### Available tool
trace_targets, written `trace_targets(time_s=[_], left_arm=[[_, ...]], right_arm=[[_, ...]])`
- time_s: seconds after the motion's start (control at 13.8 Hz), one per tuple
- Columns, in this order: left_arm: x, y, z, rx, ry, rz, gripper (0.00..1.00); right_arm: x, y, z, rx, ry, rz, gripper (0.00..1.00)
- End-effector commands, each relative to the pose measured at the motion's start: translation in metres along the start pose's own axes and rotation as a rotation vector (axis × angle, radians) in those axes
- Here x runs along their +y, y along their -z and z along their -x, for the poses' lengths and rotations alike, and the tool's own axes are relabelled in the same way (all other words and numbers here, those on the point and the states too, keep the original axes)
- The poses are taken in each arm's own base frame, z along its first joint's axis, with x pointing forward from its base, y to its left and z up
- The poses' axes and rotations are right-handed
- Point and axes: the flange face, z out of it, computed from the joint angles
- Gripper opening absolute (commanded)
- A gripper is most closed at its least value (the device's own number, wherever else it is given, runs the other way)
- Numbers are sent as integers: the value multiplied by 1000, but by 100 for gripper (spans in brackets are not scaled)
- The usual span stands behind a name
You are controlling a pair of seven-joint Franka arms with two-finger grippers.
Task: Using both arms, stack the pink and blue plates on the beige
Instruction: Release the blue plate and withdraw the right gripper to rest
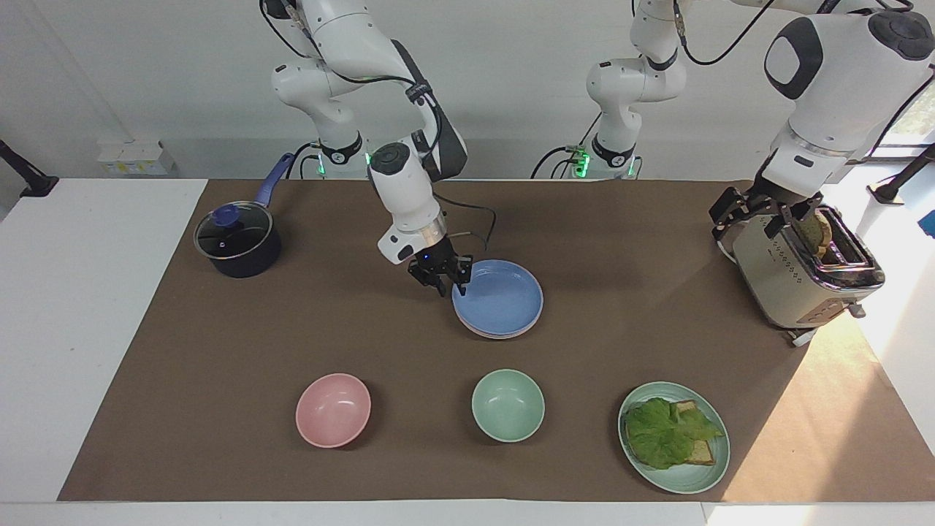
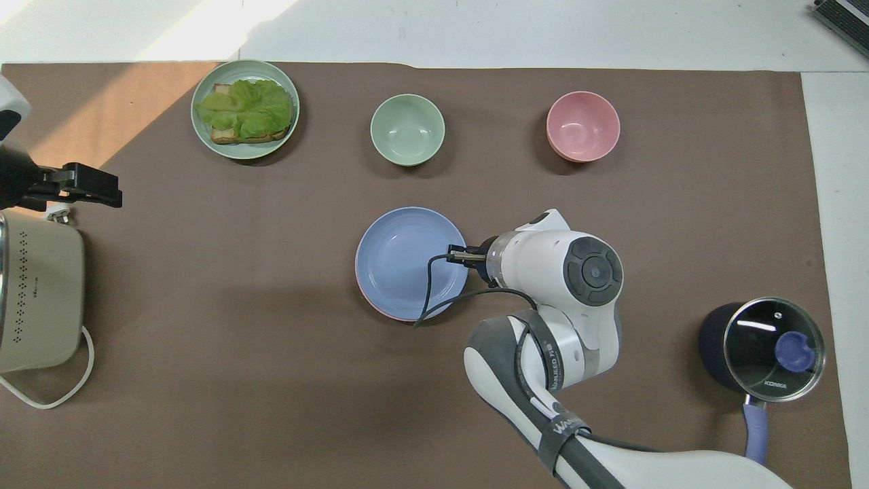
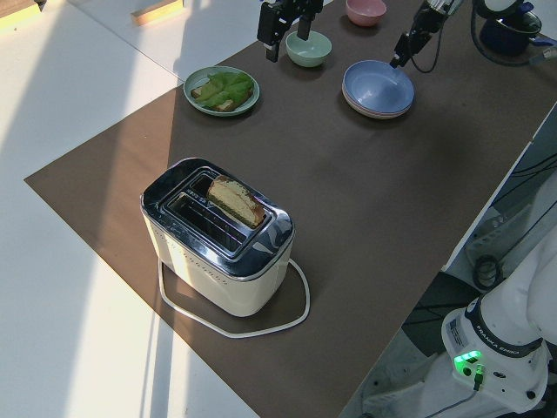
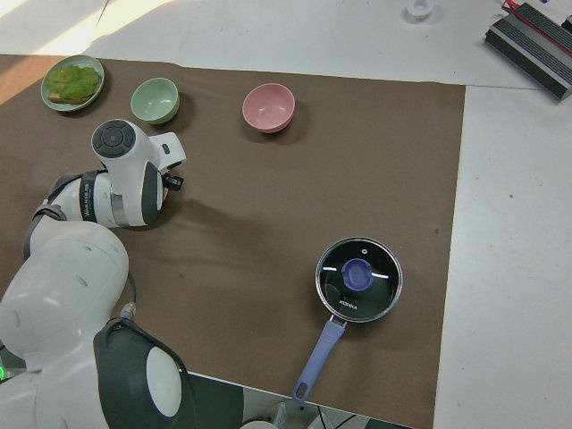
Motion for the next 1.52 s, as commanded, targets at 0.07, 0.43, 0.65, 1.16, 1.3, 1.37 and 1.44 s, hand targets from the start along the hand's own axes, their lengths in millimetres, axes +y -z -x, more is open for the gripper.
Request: trace_targets(time_s=[0.07, 0.43, 0.65, 1.16, 1.3, 1.37, 1.44], left_arm=[[3, 0, 9, -10, 18, 7, 100], [2, -5, 18, -23, 24, 6, 100], [0, -4, 19, -21, 27, 6, 100], [2, -5, 19, -24, 32, 6, 100], [4, -6, 20, -26, 36, 5, 100], [8, -5, 20, -26, 29, 5, 100], [8, -4, 21, -24, 30, 5, 100]], right_arm=[[19, 77, -37, -14, -4, 60, 100], [80, 199, -81, -17, -21, 216, 100], [124, 264, -82, -59, -24, 241, 100], [180, 357, -93, -93, 49, 365, 100], [181, 362, -96, -137, 38, 375, 100], [180, 364, -99, -141, 37, 374, 100], [179, 367, -100, -136, 37, 368, 100]])
